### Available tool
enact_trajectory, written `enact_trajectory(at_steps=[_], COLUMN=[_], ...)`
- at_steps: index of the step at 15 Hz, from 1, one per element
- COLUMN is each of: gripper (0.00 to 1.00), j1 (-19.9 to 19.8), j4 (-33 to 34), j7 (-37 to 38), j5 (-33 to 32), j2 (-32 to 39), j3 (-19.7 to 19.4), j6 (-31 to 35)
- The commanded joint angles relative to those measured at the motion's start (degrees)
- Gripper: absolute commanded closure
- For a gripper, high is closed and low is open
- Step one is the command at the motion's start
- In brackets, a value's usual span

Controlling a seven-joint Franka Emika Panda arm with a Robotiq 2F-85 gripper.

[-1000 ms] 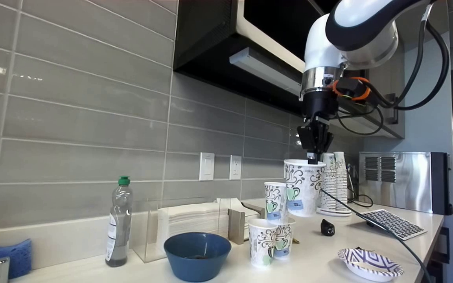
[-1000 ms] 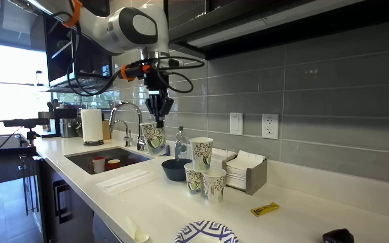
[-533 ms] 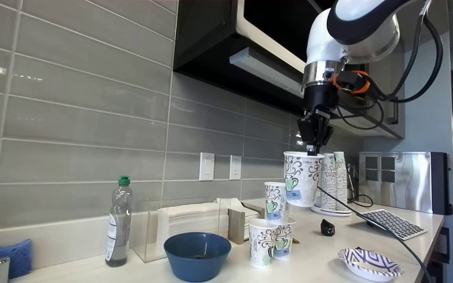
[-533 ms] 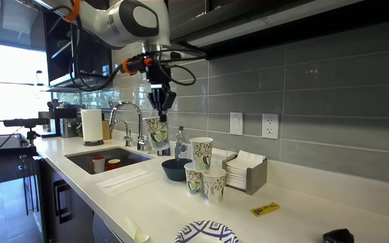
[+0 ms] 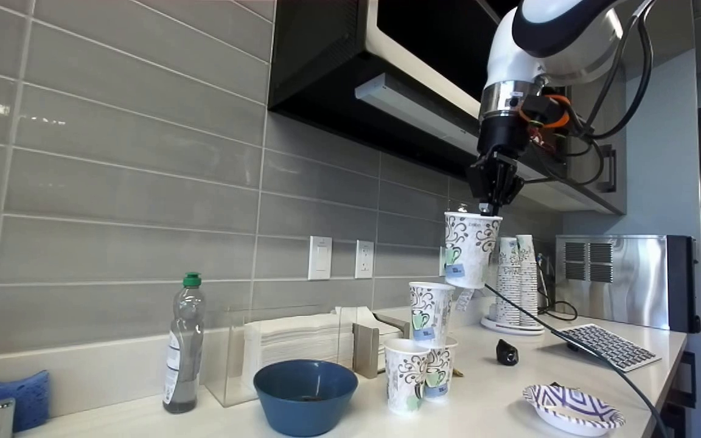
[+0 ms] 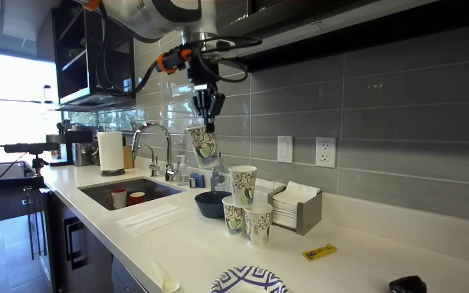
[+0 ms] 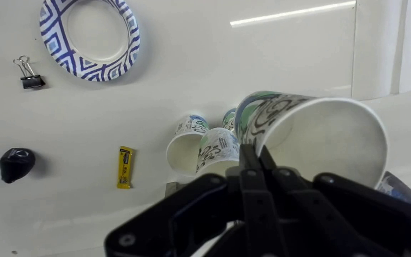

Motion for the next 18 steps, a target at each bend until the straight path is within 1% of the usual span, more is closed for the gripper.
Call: enact_trajectory(at_steps=[1,11,18], gripper=[0.99,0.99,0.99], j1=[-1.27,-2.30,-2.80], j4=[3.91,7.55,9.83], j7=[2.76,8.07,9.55], j5=[0.60,1.87,2.22], j2=[1.76,5.99,8.62], j3=[-0.41,-1.22,-2.09], j6=[-1.80,-0.57,0.49])
